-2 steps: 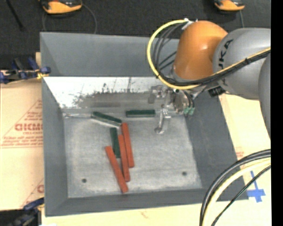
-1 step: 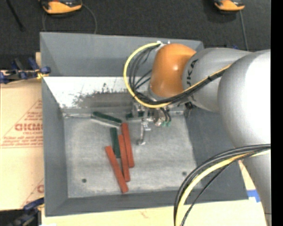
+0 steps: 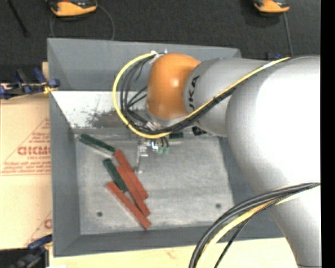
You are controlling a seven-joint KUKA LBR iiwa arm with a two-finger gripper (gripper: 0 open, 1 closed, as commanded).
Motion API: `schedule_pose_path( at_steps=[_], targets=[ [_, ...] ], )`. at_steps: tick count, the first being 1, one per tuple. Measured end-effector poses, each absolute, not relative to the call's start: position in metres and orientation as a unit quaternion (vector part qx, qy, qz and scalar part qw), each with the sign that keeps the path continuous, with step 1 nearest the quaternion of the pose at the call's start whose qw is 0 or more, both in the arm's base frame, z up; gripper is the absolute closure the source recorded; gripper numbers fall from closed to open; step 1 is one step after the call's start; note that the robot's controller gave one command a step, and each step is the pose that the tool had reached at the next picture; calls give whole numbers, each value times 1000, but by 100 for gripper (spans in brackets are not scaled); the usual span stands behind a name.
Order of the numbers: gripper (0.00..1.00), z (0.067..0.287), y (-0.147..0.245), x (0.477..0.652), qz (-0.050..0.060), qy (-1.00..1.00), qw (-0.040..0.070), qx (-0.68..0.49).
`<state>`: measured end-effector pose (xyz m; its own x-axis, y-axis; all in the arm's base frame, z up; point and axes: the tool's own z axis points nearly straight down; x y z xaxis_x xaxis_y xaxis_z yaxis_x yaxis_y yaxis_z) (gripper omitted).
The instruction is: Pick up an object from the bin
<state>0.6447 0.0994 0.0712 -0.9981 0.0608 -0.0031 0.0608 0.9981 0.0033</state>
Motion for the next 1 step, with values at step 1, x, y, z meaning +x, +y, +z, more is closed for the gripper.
schedule_pose_path(
  at_steps=[1],
  targets=[
    [0, 128, 207, 583, 2, 994, 2, -109]
  ],
)
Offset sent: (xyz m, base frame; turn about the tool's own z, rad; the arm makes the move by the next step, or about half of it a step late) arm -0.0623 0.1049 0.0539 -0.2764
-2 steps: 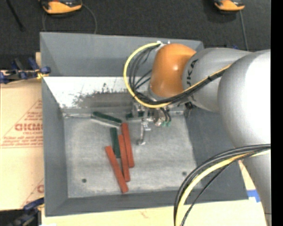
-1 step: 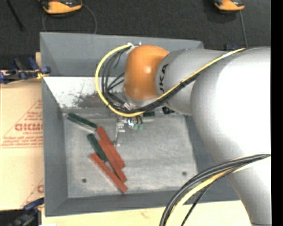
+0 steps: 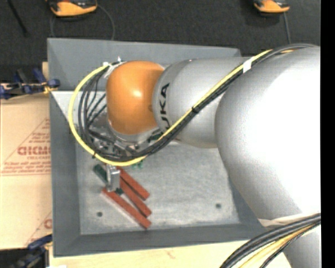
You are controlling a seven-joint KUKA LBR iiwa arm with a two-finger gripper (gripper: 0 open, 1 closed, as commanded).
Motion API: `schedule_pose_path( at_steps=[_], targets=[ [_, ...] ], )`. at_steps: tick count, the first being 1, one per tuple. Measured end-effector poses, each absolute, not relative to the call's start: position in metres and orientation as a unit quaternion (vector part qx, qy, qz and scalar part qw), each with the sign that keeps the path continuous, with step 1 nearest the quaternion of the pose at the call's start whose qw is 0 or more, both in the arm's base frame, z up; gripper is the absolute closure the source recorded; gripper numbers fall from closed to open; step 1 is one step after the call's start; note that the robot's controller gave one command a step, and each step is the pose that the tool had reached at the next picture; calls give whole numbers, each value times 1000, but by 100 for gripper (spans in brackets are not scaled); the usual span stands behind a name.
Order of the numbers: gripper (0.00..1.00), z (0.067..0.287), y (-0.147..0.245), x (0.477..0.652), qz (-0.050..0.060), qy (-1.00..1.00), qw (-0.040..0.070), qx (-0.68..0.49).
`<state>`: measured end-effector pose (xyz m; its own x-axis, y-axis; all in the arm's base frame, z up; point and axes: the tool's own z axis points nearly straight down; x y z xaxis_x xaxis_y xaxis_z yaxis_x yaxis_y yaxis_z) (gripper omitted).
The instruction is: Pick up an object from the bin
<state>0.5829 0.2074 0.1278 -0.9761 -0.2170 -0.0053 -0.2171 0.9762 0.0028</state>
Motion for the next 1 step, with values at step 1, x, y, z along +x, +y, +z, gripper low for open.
schedule_pose_path(
  at_steps=[1],
  targets=[
    [0, 72, 118, 565, 0, 970, 3, -243]
  ],
)
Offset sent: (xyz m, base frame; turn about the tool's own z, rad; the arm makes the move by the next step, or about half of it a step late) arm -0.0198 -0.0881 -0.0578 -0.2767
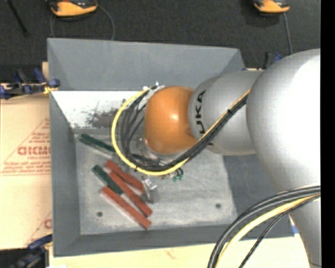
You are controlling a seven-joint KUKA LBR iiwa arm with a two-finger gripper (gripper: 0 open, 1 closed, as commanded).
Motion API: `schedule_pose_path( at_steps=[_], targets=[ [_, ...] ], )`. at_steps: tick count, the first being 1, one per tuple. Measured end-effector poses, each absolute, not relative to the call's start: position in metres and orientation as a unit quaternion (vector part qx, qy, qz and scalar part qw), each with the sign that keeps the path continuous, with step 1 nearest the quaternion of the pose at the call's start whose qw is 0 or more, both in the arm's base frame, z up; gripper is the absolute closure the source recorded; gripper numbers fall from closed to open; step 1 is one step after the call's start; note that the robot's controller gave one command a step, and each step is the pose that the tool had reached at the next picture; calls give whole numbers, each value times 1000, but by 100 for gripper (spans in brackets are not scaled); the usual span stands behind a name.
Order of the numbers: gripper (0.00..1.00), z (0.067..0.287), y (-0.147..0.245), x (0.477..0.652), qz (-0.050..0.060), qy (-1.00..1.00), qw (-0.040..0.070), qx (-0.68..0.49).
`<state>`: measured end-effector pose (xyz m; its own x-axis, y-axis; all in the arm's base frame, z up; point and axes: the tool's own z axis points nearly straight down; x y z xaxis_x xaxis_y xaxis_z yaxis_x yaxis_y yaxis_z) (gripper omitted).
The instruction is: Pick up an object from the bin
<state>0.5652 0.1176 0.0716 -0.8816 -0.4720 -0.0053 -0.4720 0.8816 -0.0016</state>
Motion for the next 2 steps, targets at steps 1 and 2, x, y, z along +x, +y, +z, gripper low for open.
schedule_pose_path(
  at_steps=[1, 2],
  targets=[
    [0, 72, 145, 536, 1, 977, 3, -212],
    [0, 79, 201, 486, 2, 983, 3, -186]
  ],
)
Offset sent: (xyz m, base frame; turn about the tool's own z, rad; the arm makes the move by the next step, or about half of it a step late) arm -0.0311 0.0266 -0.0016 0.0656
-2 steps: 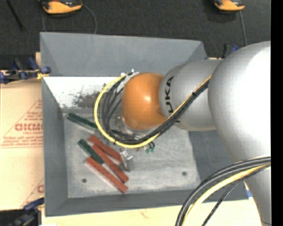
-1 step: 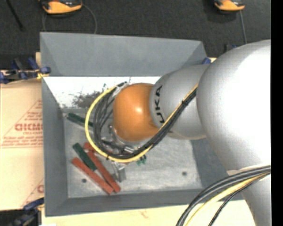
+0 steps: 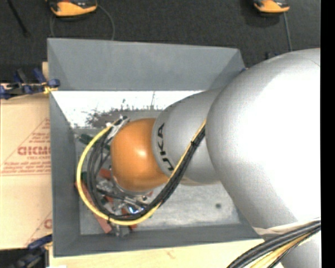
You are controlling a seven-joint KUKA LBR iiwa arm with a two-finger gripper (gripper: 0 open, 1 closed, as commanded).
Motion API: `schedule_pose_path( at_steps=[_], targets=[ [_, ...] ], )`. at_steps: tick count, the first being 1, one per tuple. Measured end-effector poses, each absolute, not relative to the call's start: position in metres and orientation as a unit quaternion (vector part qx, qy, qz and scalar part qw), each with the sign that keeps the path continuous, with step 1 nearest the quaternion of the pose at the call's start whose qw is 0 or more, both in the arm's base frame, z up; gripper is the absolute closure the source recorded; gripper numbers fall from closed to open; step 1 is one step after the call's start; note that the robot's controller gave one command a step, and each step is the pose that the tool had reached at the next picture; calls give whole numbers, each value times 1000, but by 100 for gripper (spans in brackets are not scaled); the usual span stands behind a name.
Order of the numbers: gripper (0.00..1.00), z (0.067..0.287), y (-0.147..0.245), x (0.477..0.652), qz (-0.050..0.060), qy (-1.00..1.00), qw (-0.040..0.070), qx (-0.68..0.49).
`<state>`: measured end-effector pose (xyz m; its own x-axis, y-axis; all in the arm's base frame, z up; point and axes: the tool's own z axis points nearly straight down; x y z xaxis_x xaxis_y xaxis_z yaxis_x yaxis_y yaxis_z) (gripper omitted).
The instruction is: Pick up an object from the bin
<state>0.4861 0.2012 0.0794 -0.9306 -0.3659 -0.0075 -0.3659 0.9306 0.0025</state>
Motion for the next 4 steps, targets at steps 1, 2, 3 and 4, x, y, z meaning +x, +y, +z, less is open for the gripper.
schedule_pose_path(
  at_steps=[1, 2, 3, 4],
  targets=[
    [100, 78, 197, 487, 1, 983, 2, -184],
    [100, 133, 190, 489, 0, 980, 4, -201],
    [0, 130, 190, 488, 0, 980, 1, -201],
    [0, 68, 108, 539, -1, 987, 2, -158]
  ],
)
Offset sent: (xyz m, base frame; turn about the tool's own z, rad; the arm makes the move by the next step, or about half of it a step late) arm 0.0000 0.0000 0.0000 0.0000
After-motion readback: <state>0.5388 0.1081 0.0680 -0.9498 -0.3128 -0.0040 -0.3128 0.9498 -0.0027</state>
